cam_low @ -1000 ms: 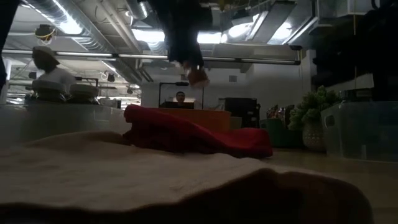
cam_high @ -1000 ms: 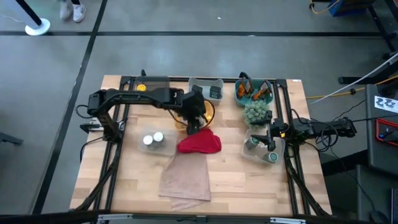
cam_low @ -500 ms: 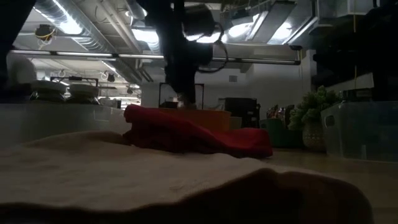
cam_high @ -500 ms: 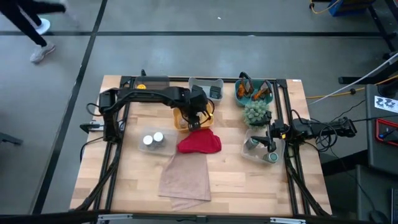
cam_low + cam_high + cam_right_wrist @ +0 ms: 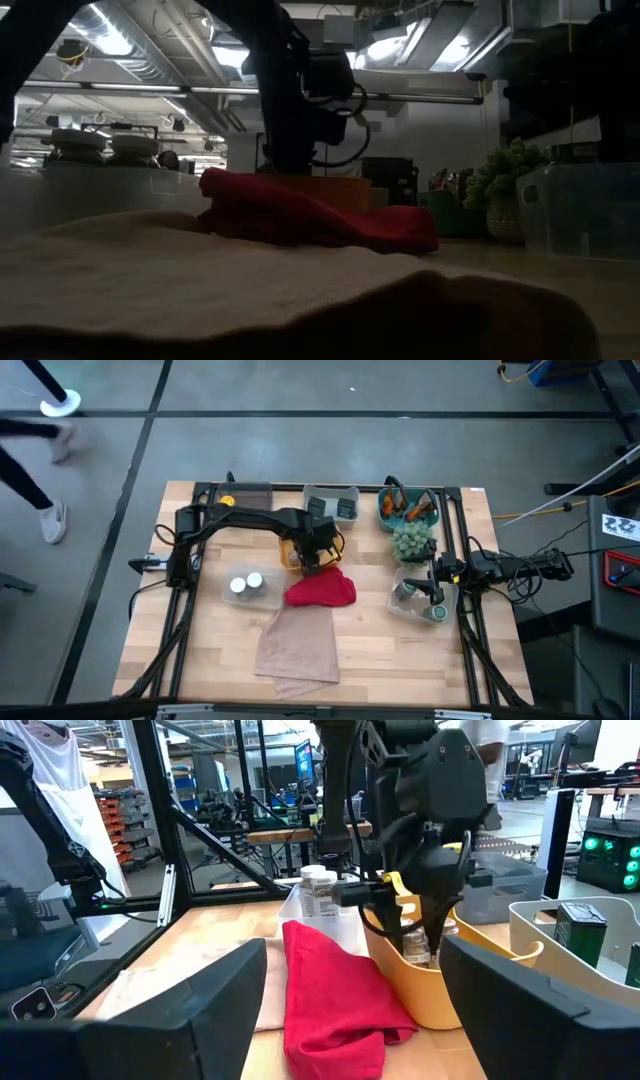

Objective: Sort spices by type
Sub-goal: Put the brown seasoning bottle into the yellow bin, then return to Home Position

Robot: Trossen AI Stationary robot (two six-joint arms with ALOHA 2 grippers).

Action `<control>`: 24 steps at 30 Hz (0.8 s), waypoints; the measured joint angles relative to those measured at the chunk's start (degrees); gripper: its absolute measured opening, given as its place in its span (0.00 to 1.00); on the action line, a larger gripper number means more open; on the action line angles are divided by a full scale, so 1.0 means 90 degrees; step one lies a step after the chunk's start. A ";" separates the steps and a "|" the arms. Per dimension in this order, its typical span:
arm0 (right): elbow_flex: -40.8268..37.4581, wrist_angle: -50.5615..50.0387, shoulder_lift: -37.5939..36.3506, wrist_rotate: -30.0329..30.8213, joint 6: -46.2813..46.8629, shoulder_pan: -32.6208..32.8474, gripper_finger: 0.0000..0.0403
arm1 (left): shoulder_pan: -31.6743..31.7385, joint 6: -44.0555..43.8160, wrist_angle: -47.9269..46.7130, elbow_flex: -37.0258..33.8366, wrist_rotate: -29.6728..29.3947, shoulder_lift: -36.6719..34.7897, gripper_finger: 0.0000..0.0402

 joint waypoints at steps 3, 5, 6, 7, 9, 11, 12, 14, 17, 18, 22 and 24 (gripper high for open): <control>-0.0002 -0.0004 0.0000 0.0000 0.0000 0.0001 0.74 | -0.0002 0.0136 0.0048 0.0006 -0.0002 0.0111 0.41; -0.0002 -0.0006 0.0000 0.0000 0.0000 0.0000 0.74 | -0.0002 0.0239 0.0051 0.0010 -0.0004 0.0119 0.42; -0.0002 -0.0009 0.0000 0.0000 0.0000 0.0000 0.74 | -0.0002 0.0288 0.0078 0.0010 -0.0002 0.0126 0.43; -0.0002 -0.0009 0.0000 0.0000 0.0000 0.0002 0.74 | -0.0007 0.0343 0.0109 0.0010 -0.0002 0.0126 0.44; -0.0002 -0.0010 0.0000 0.0000 0.0000 0.0000 0.74 | -0.0015 0.0328 0.0148 0.0010 -0.0002 0.0131 0.47; -0.0002 -0.0011 0.0002 0.0000 0.0000 0.0000 0.74 | -0.0015 0.0224 0.0124 0.0010 -0.0003 0.0138 0.50; -0.0002 -0.0011 0.0002 0.0000 0.0000 0.0001 0.74 | -0.0015 0.0172 0.0099 0.0008 -0.0003 0.0138 0.51; -0.0002 -0.0013 0.0002 0.0000 0.0000 0.0000 0.74 | -0.0015 0.0108 0.0097 0.0007 -0.0005 0.0138 0.55; -0.0002 -0.0013 0.0002 0.0000 0.0000 0.0002 0.74 | -0.0015 0.0104 0.0096 0.0008 -0.0005 0.0138 0.58; -0.0002 -0.0013 0.0002 0.0000 0.0000 0.0000 0.74 | -0.0015 0.0103 0.0077 0.0018 -0.0005 0.0138 0.59; -0.0002 -0.0013 0.0002 0.0000 0.0000 0.0001 0.74 | -0.0015 0.0100 0.0080 0.0115 -0.0002 0.0138 0.60; -0.0002 -0.0013 0.0002 0.0002 0.0000 0.0000 0.74 | -0.0015 0.0045 0.0069 0.0174 -0.0002 0.0138 0.60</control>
